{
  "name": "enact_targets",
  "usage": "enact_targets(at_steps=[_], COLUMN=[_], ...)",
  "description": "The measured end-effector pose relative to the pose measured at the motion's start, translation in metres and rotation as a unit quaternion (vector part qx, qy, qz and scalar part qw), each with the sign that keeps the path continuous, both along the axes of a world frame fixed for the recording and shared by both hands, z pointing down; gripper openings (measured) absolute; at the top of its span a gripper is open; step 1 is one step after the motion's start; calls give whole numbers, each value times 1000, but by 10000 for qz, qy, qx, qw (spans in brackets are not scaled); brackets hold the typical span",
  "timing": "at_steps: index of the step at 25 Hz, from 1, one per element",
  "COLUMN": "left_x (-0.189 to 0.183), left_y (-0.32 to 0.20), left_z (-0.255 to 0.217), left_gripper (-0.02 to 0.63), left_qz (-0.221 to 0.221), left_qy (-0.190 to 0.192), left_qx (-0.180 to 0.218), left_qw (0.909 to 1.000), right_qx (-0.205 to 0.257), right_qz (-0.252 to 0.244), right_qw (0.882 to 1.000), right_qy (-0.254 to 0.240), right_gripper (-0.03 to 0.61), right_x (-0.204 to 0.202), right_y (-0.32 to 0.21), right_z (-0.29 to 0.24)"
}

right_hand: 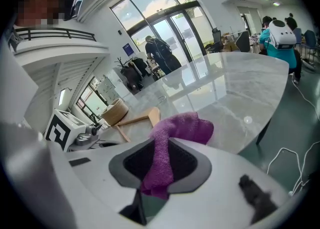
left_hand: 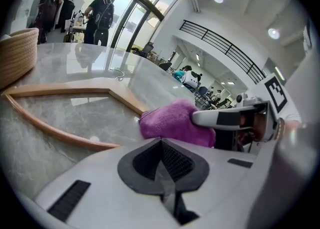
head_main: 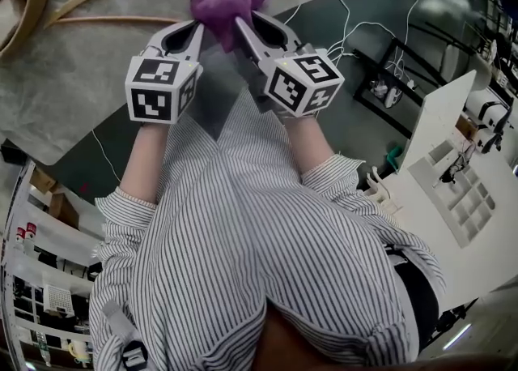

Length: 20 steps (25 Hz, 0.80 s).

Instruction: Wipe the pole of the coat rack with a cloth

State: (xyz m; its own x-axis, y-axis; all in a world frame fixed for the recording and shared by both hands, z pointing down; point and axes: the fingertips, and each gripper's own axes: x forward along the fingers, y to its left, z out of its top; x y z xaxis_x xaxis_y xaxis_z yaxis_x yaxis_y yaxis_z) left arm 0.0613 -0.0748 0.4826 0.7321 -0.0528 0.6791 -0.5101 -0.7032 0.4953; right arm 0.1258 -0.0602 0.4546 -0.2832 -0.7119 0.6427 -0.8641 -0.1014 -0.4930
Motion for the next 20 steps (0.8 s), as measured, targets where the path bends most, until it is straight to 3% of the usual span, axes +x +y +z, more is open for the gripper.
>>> enact_targets(at_steps=[20], left_x=[7], left_y=[0], left_z=[-2], left_gripper=[9], left_qz=[452], left_qy=[42], left_qx=[-309], left_qw=[9985], right_qx=[-47], right_qz=[-888], right_qw=[9960], right_qy=[-111], right_gripper=[86], right_x=[-17], right_y=[-68], right_z=[2])
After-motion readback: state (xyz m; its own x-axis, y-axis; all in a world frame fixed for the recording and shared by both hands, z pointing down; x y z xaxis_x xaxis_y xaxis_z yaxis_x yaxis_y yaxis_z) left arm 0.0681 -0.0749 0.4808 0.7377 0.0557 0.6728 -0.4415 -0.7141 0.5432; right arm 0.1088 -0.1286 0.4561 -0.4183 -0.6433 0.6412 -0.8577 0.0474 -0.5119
